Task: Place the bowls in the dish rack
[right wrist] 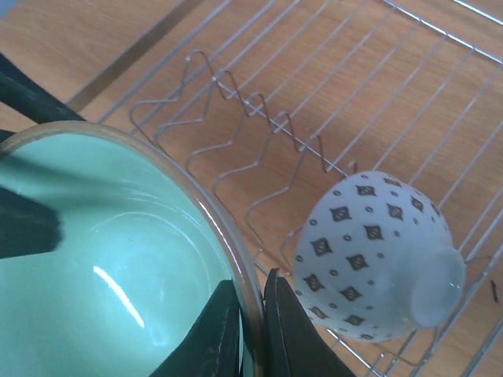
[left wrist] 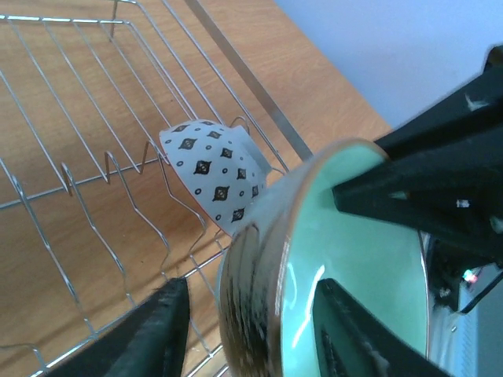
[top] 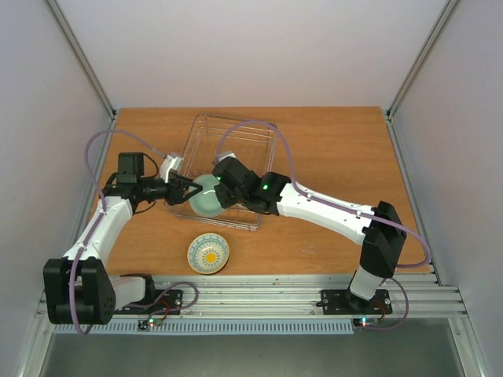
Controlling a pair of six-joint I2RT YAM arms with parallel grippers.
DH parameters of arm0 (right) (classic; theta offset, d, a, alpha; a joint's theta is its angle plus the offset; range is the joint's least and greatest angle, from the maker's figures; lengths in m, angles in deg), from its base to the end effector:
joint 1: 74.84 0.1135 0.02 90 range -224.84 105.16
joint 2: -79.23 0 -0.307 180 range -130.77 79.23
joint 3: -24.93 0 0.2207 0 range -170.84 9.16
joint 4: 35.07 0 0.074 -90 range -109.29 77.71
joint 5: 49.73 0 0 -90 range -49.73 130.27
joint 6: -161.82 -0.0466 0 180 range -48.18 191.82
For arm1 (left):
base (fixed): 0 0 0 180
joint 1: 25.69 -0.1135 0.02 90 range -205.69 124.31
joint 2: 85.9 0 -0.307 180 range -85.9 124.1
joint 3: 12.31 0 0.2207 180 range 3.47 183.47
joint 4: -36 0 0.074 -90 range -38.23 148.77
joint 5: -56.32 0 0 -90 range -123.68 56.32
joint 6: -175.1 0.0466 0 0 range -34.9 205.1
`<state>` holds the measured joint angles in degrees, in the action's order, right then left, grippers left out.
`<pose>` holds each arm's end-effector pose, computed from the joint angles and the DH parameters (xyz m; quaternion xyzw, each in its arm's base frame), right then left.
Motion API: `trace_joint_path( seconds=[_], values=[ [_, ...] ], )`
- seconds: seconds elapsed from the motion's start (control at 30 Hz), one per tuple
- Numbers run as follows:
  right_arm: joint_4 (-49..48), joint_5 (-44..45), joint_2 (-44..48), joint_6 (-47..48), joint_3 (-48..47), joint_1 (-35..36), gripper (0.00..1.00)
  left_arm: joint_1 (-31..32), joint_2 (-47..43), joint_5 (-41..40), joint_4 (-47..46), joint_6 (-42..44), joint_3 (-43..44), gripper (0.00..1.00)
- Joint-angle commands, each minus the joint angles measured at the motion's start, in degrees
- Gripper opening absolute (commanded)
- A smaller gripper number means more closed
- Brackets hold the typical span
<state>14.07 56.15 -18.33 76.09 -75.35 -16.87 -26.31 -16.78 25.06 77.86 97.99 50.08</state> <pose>0.2032 0.3008 0.3422 -0.4314 0.8138 0.0516 0.3859 0.1951 -0.0377 0.3008 0.2595 0.7920 -0.4193 0.3599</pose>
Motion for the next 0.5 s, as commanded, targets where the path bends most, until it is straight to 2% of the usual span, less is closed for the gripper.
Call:
trace_joint_path(
  seconds=[0.0,0.07,0.13,0.17,0.37,0.4,0.47],
  values=[
    [-3.68,0.29,-0.50,1.46,-5.35,1.21,0.01,0.36,0.42,-1.30,-0.08,0.39,1.90,0.38],
    [-3.34,0.86,-1.18,1.66,-6.19,1.39,0.01,0.36,0.36,-2.26,-0.01,0.45,1.99,0.25],
    [-3.11,1.14,-1.62,1.77,-6.73,1.43,0.01,0.36,0.31,-3.08,0.01,0.34,1.99,0.06],
    [-3.05,1.21,-1.73,1.76,-6.86,1.48,0.01,0.36,0.32,-3.51,-0.03,0.37,2.02,0.01],
    [-3.24,1.43,-1.81,1.58,-6.79,1.61,0.03,0.36,0.52,-4.28,0.36,0.43,2.25,0.01],
    [-3.53,1.31,-1.59,1.59,-6.50,1.61,0.06,0.36,0.42,-4.23,0.32,0.47,2.26,0.00],
    [-5.22,0.27,-0.43,1.58,-4.34,1.61,0.21,0.37,0.11,-3.71,0.36,0.56,2.26,0.01]
  ],
)
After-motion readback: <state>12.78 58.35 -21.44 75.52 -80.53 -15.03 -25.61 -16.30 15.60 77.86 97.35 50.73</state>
